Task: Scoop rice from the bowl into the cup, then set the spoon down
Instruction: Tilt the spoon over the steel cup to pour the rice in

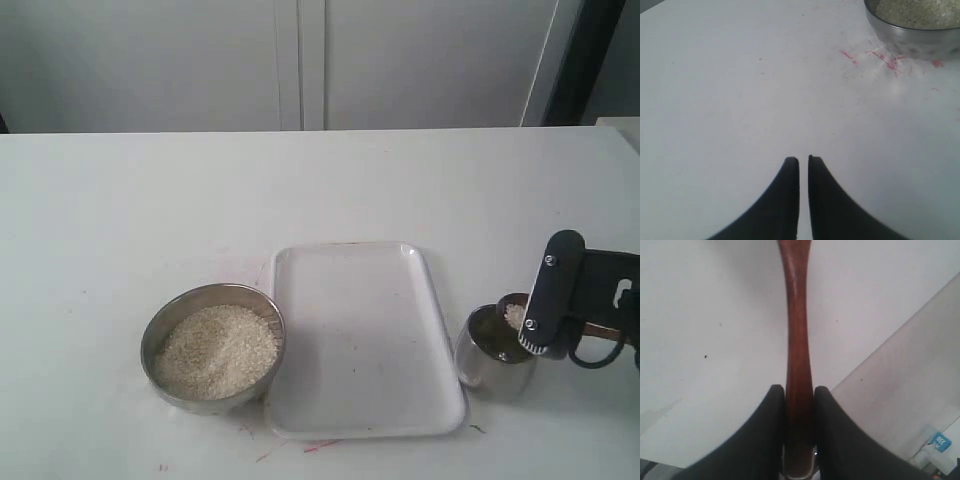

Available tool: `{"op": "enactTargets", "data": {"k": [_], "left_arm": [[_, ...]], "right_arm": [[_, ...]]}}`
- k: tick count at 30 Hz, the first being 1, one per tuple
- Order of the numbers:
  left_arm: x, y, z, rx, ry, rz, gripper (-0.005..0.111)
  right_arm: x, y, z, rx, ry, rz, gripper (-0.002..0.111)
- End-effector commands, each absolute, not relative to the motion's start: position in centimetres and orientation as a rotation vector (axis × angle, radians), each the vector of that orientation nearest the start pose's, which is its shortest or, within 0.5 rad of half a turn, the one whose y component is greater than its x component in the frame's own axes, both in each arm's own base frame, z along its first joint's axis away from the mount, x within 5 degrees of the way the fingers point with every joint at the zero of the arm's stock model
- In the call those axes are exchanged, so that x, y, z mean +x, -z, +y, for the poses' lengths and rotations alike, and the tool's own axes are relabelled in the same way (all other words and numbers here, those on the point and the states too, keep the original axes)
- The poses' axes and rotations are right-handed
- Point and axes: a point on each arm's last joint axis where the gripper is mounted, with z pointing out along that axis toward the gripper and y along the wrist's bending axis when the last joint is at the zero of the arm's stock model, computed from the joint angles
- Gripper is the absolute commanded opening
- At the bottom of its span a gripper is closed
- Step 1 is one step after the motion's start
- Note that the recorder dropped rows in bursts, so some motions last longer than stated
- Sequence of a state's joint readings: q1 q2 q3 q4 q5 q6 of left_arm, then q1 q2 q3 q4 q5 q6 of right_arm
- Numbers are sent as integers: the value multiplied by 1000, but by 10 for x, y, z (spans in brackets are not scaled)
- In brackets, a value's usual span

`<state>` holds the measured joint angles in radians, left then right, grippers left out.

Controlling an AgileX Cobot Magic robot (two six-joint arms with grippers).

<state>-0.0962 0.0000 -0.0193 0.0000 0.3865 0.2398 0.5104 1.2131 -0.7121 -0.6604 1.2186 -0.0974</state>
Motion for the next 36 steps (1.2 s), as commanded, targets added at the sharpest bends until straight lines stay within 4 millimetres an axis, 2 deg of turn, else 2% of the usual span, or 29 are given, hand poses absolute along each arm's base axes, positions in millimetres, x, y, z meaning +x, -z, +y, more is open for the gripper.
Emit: {"op": "enactTargets", "data": {"k": [1,14,28,36], "left_arm": [[51,-178,-5,318,-83,1882,14],[51,-178,-5,318,-83,1882,14],[51,-178,-5,318,-83,1882,14],[51,-178,-5,318,-83,1882,14]], "right_arm": [[183,-247,38,-1325,1006,2609,0],[187,-252,34,-1545,1140,2470,0],[191,-256,31,-1632,1252,2373,0],[194,-255,37,-1705,1292,2309,0]]}}
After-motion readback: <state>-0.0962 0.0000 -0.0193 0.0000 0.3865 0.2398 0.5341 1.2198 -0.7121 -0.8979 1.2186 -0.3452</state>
